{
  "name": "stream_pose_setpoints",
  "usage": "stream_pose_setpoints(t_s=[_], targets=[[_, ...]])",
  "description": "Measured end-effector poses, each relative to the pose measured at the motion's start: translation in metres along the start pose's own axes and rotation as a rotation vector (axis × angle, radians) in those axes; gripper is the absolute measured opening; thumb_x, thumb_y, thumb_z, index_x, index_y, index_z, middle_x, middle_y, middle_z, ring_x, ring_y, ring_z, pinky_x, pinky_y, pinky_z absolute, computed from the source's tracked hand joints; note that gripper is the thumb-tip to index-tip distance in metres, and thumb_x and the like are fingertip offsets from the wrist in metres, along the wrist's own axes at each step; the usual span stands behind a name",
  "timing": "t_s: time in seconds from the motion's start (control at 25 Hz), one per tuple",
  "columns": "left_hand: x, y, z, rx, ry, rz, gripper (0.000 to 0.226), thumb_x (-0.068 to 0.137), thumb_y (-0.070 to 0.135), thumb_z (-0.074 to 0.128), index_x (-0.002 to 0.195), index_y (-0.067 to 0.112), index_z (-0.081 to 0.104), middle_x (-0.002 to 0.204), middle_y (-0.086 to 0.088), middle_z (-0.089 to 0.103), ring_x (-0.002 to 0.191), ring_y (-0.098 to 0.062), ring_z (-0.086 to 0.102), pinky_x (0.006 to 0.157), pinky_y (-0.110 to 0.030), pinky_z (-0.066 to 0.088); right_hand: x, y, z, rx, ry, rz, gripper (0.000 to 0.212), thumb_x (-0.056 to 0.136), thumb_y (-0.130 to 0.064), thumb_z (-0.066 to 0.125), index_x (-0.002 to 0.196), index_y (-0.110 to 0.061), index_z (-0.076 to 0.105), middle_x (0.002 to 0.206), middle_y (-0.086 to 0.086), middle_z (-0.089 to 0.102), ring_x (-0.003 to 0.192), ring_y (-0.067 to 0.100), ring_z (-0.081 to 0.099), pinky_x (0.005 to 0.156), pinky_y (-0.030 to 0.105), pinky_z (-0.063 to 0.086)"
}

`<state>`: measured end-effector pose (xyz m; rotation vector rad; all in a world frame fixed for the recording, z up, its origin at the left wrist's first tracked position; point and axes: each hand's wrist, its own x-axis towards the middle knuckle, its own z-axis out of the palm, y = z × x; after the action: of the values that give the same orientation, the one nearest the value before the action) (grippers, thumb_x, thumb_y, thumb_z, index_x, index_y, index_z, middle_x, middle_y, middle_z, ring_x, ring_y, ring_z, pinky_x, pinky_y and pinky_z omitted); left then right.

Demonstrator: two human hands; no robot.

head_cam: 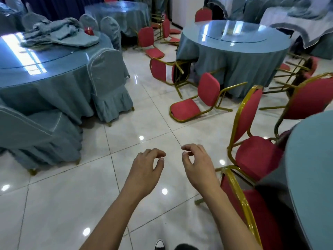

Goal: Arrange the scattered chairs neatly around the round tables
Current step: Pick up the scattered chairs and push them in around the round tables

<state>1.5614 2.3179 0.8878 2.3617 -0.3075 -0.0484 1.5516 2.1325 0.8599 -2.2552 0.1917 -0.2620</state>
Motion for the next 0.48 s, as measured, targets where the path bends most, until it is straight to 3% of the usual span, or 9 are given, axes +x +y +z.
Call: stream_pose_setpoints(t_s=[0.48], targets=[[0.357, -0.027, 0.004, 0.006, -0.095, 0.051, 0.02, 0.102, 0.032, 0.048, 0.116, 0.037, 0.062, 0.113, 0.022, 0.06, 0.112, -0.002, 0.049, 0.092, -0.022, 0.04, 0.347, 0.038, 0.043, 0.078, 0.078, 0.075, 0.017, 0.098, -0.028, 0.054, 0.112, -0.036, 0.06, 0.111, -0.017, 0.053, 0.101, 0.0, 0.058, 0.084, 0.023, 0.045]])
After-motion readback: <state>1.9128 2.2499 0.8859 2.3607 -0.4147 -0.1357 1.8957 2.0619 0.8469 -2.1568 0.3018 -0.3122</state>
